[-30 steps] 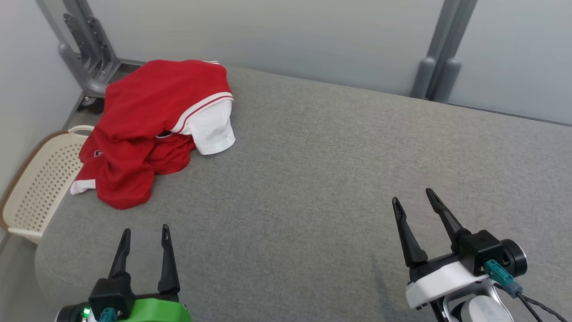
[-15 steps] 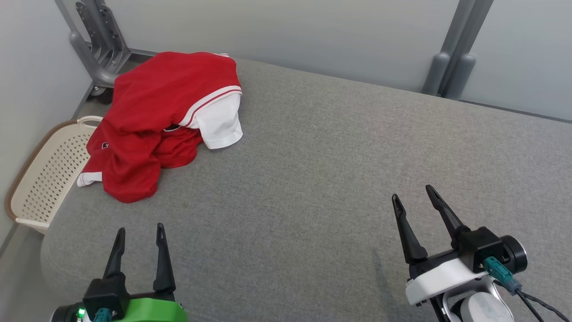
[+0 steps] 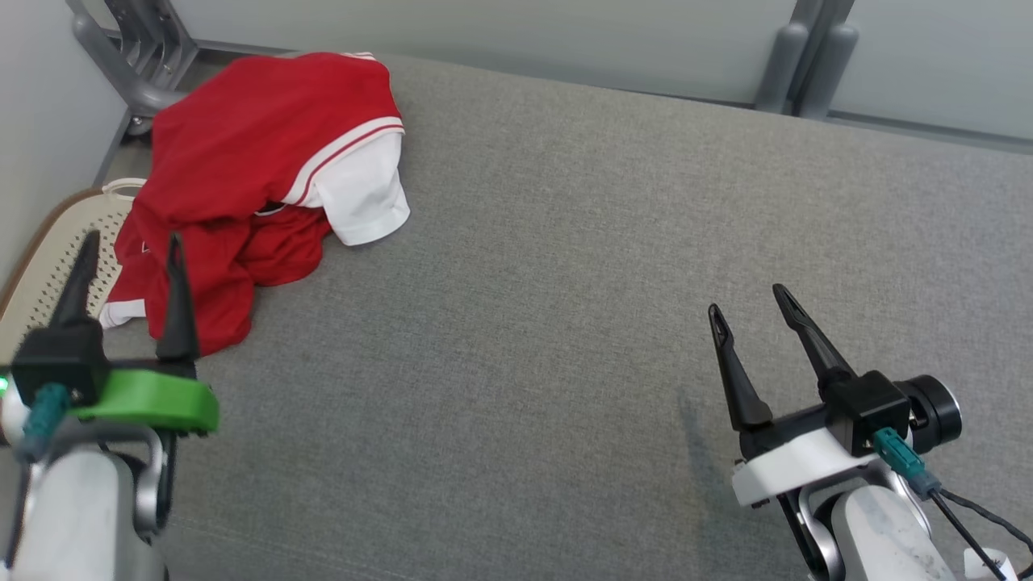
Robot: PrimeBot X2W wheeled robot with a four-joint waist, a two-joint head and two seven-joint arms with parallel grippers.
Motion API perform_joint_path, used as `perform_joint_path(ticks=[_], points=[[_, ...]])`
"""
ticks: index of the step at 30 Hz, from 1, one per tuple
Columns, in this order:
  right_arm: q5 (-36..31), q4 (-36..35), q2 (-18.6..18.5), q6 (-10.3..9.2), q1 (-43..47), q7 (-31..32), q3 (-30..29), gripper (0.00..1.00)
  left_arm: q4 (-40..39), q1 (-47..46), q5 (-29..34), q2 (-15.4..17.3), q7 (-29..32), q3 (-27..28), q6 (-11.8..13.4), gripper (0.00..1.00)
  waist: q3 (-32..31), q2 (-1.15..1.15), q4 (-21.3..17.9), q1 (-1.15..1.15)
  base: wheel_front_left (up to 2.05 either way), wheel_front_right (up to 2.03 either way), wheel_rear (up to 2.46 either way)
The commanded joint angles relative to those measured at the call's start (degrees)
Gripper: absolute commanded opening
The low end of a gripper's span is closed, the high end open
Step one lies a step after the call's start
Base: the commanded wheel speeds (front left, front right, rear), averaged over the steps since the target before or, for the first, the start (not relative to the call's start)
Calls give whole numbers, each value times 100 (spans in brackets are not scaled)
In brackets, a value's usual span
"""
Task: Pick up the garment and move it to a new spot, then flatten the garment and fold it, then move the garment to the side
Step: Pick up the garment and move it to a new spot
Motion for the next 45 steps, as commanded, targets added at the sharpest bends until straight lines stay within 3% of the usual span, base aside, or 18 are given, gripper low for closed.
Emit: perform_joint_path(ticks=[1, 3, 8, 16, 25, 36, 37, 38, 39, 42, 45], points=[[-86, -27, -27, 3, -120, -21, -8, 100, 77, -314, 13, 134, 112, 13, -82, 100, 318, 58, -150, 0, 0, 0, 0], [-173, -68, -27, 3, -279, -21, 15, 100, 299, -933, -13, 405, 394, 14, -253, 100, 579, 58, -283, 0, 0, 0, 0], [-301, -106, -27, 3, -518, -15, 29, 100, 858, -1866, -209, 711, 973, -75, -484, 100, 1012, 58, -487, 0, 0, 0, 0], [-457, -191, -27, 3, -807, 18, 44, 100, 1929, -2884, -579, 909, 1515, -190, -629, 100, 1569, 58, -802, 0, 0, 0, 0], [-512, -259, -25, 3, -939, 24, 117, 100, 3188, -3489, -732, 1113, 1577, -300, -657, 100, 2019, 58, -1209, 0, 0, 0, 0], [-566, -337, -24, 3, -825, 26, 116, 100, 4243, -3864, -778, 1160, 1505, -373, -618, 100, 2150, 58, -1307, 0, 0, 0, 0], [-569, -344, -24, 3, -821, 32, 128, 100, 4322, -3891, -785, 1166, 1517, -378, -587, 97, 2152, 58, -1309, 0, 0, 0, 0], [-572, -353, -24, 3, -813, 41, 141, 100, 4397, -3913, -771, 1178, 1526, -394, -576, 79, 2155, 58, -1310, 0, 0, 0, 0], [-571, -361, -23, 3, -806, 47, 155, 100, 4478, -3940, -766, 1185, 1533, -400, -549, 55, 2160, 58, -1312, 0, 0, 0, 0], [-570, -356, -24, 3, -802, 51, 175, 100, 4686, -4021, -791, 1180, 1593, -424, -532, 2, 2170, 58, -1315, 0, 0, 0, 0], [-560, -331, -24, 3, -802, 51, 181, 100, 4813, -4115, -776, 1212, 1572, -473, -552, 0, 2160, 58, -1317, 0, 0, 0, 0]])
